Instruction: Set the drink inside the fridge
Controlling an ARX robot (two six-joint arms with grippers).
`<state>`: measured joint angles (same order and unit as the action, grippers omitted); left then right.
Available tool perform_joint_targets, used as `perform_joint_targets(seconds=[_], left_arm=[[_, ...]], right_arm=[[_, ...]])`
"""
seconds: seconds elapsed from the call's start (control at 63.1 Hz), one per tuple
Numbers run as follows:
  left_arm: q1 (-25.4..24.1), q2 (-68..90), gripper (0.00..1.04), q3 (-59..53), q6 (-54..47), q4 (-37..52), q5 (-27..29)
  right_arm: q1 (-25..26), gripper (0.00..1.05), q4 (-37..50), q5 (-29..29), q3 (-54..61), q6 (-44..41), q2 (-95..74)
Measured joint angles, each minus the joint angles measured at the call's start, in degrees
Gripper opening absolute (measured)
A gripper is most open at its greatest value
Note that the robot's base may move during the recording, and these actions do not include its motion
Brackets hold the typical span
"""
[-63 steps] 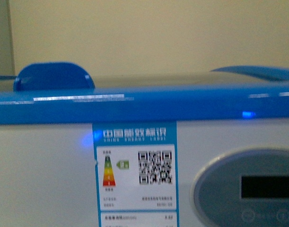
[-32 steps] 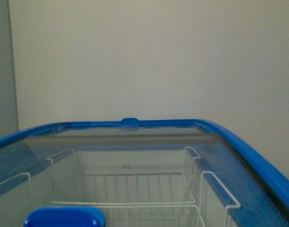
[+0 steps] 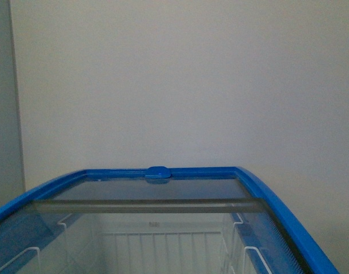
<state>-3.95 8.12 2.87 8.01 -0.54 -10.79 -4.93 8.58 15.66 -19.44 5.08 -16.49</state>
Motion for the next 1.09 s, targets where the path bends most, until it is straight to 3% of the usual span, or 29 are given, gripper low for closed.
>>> perform_joint_targets(seconds=[0.206, 0.301, 0.396, 0.571, 0.729, 0.904, 1.094], left_arm=[[-6.0, 22.8, 0.97, 6.8, -2.4, 18.6, -12.1], [-6.9, 38.3, 0.97, 14.2, -15.0, 29.2, -20.4], [-6.4, 49.9, 0.97, 21.3, -30.3, 32.0, -27.7], [-5.1, 57.8, 0.97, 27.4, -46.9, 28.7, -37.0], [-3.6, 64.9, 0.97, 34.1, -68.2, 12.3, -42.9], [-0.5, 68.9, 0.97, 39.4, -79.4, -0.1, -44.0], [2.2, 72.1, 0.97, 40.5, -83.2, 0.9, -42.8]], right_arm=[[0.0, 0.36, 0.0, 0.0, 0.0, 0.0, 0.0], [0.0, 0.36, 0.0, 0.0, 0.0, 0.0, 0.0], [0.0, 0.36, 0.0, 0.0, 0.0, 0.0, 0.0], [0.0, 0.36, 0.0, 0.0, 0.0, 0.0, 0.0], [0.0, 0.36, 0.0, 0.0, 0.0, 0.0, 0.0], [0.0, 0.36, 0.0, 0.0, 0.0, 0.0, 0.0], [0.0, 0.36, 0.0, 0.0, 0.0, 0.0, 0.0]])
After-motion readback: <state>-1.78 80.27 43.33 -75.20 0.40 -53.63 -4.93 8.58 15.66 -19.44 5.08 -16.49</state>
